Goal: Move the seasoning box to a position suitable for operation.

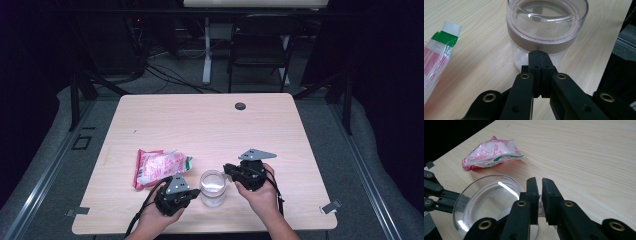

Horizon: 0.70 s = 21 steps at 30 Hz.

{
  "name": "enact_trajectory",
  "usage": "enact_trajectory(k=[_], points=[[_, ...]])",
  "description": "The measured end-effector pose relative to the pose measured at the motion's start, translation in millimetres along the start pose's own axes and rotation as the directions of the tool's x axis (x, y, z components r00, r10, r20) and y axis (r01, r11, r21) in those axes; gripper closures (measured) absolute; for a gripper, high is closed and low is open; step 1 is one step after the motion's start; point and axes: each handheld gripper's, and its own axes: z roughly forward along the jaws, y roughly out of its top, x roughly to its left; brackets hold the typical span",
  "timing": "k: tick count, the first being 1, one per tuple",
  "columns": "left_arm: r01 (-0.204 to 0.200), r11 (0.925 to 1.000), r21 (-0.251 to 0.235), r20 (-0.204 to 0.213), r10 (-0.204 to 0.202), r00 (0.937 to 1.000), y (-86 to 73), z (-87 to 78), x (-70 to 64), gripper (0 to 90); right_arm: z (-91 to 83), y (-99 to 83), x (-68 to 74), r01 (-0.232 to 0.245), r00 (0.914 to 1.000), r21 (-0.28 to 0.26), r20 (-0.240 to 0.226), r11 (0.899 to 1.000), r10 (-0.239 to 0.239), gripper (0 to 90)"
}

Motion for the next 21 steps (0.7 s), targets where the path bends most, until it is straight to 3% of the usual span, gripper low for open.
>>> enact_trajectory(k=[21], points=[[-0.027,0.9993,-0.027,-0.006,0.027,0.9996,2.9,-4.4,-3.8,90.0,-1.9,-1.9,-2.1,-0.007,0.9999,-0.004,-0.008,1.000,0.007,83.6]])
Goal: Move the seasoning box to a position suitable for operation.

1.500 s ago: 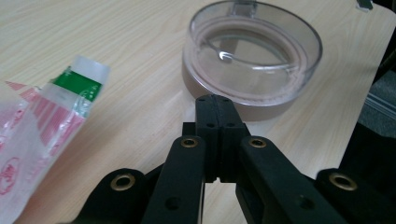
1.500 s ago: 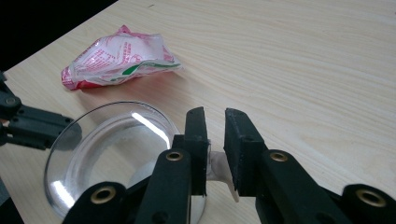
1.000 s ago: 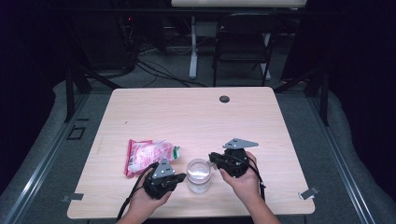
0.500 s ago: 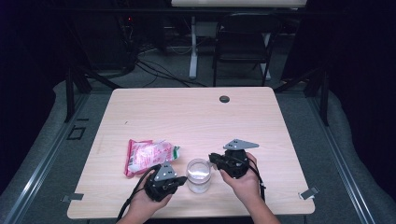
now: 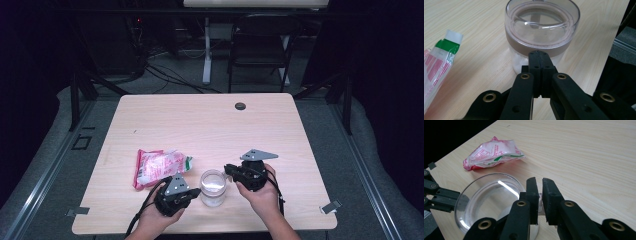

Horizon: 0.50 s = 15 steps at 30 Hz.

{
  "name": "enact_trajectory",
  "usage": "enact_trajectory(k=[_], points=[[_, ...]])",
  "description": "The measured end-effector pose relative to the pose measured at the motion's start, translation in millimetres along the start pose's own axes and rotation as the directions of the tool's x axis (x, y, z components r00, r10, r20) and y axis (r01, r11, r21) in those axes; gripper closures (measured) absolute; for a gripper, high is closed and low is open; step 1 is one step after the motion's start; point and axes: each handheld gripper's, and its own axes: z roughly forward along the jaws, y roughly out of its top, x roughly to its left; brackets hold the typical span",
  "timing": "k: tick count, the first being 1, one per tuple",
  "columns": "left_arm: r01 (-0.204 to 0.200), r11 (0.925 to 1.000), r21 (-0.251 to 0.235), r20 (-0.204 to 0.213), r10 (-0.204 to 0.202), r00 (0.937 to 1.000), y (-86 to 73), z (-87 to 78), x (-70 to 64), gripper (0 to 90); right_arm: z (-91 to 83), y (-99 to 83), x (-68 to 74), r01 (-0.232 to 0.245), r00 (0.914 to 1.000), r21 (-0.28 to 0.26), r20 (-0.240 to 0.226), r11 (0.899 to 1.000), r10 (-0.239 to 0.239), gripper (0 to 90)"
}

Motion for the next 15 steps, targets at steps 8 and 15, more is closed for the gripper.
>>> enact_trajectory(k=[8,15], points=[[-0.009,0.9999,-0.014,-0.005,0.009,0.9999,2.2,-1.1,-3.2,90.0,0.4,-0.7,0.9,-0.009,1.0000,-0.008,-0.002,1.000,0.009,83.3],[0.000,0.9995,-0.031,0.013,0.000,0.9999,5.3,-2.3,-2.3,90.0,-1.9,-1.6,3.0,0.024,0.9992,-0.007,0.032,1.000,-0.024,79.3]])
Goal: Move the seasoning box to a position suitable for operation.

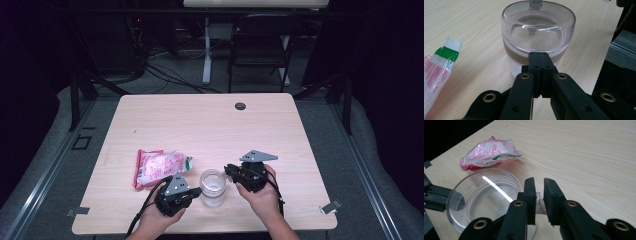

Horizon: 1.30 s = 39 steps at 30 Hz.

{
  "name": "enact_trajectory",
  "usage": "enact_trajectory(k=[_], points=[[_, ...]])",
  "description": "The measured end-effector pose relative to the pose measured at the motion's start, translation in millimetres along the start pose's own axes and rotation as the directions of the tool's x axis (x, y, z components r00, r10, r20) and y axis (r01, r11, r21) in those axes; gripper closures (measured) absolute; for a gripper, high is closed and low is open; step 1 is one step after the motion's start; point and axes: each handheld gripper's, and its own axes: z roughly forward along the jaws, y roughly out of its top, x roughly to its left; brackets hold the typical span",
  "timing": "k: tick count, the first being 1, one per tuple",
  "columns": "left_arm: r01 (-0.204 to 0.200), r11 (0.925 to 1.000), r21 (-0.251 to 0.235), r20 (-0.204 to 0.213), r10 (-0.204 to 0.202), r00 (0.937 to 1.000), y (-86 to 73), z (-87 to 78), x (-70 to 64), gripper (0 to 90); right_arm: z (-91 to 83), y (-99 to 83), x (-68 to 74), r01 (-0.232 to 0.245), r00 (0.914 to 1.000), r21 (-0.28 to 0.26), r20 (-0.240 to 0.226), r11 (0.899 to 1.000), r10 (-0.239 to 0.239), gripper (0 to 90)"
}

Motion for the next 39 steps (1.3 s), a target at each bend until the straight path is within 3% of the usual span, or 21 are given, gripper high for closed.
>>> enact_trajectory(k=[5,12,20,32,39], points=[[0.004,0.9999,-0.017,0.016,-0.003,0.9999,4.1,0.7,1.0,89.1,-7.8,-1.6,3.2,0.033,0.9992,-0.004,-0.021,0.999,-0.033,74.1],[0.008,0.9988,-0.049,0.037,-0.006,0.9993,13.7,0.9,3.8,83.8,-25.0,-7.8,14.7,0.116,0.9925,-0.037,-0.035,0.993,-0.117,62.0],[0.040,0.9949,-0.093,0.057,-0.034,0.9978,23.6,1.6,7.4,73.4,-40.9,-13.9,19.6,0.127,0.9903,-0.041,-0.052,0.991,-0.129,54.9],[0.040,0.9914,-0.125,0.032,-0.036,0.9988,29.2,6.1,6.6,57.6,-39.9,-20.0,29.9,0.206,0.9778,-0.022,-0.032,0.978,-0.207,42.6],[0.045,0.9907,-0.128,0.026,-0.042,0.9988,28.5,6.1,7.7,54.3,-31.5,-21.1,35.6,0.258,0.9659,-0.013,-0.021,0.966,-0.258,41.9]])
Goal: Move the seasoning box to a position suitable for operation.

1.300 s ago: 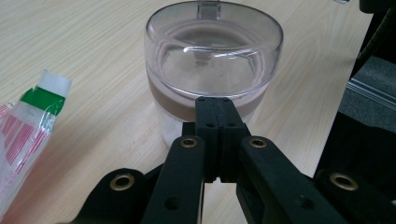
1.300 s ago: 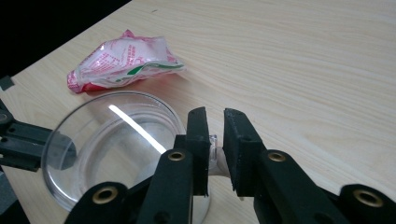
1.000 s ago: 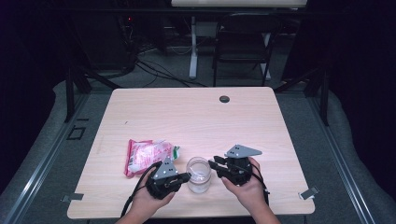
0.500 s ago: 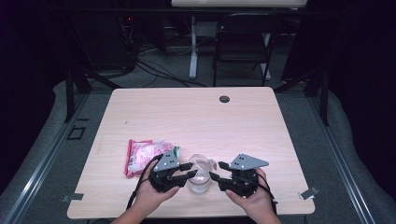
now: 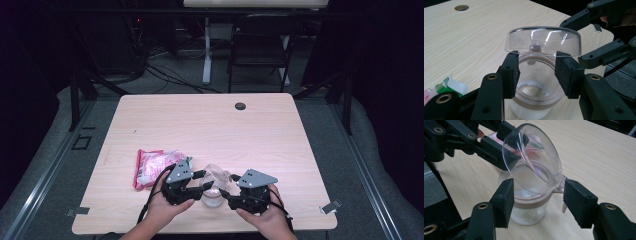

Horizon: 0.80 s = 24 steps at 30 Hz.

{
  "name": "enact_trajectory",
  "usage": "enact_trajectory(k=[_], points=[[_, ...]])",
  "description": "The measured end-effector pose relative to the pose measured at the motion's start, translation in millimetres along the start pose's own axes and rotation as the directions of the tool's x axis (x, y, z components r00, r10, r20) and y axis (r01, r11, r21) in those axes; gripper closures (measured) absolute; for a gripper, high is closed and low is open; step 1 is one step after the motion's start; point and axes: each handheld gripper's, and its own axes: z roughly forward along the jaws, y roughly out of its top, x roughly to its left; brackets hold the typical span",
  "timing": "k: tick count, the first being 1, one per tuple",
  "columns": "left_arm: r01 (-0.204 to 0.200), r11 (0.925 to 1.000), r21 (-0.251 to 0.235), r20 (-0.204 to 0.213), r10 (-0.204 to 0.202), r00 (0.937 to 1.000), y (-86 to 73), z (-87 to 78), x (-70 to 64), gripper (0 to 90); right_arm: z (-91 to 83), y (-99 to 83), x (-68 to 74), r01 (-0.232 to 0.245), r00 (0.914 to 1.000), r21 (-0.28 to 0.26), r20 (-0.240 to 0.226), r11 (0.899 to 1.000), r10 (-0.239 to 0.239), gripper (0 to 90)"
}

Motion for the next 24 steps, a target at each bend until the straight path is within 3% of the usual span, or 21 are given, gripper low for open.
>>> enact_trajectory(k=[7,18,24], points=[[0.008,0.9999,0.009,-0.019,-0.008,0.9998,-3.2,2.5,3.5,52.9,4.8,0.2,2.6,0.025,0.9996,-0.007,0.013,1.000,-0.025,44.1],[0.033,0.9985,0.044,-0.070,-0.030,0.9971,-12.1,6.3,12.7,50.8,5.1,1.6,0.1,0.018,0.9998,-0.022,0.006,1.000,-0.018,45.5],[0.041,0.9960,0.079,-0.067,-0.036,0.9971,-16.5,11.4,15.4,51.7,3.6,2.4,-2.0,0.009,1.0000,-0.036,0.004,0.999,-0.009,48.3]])
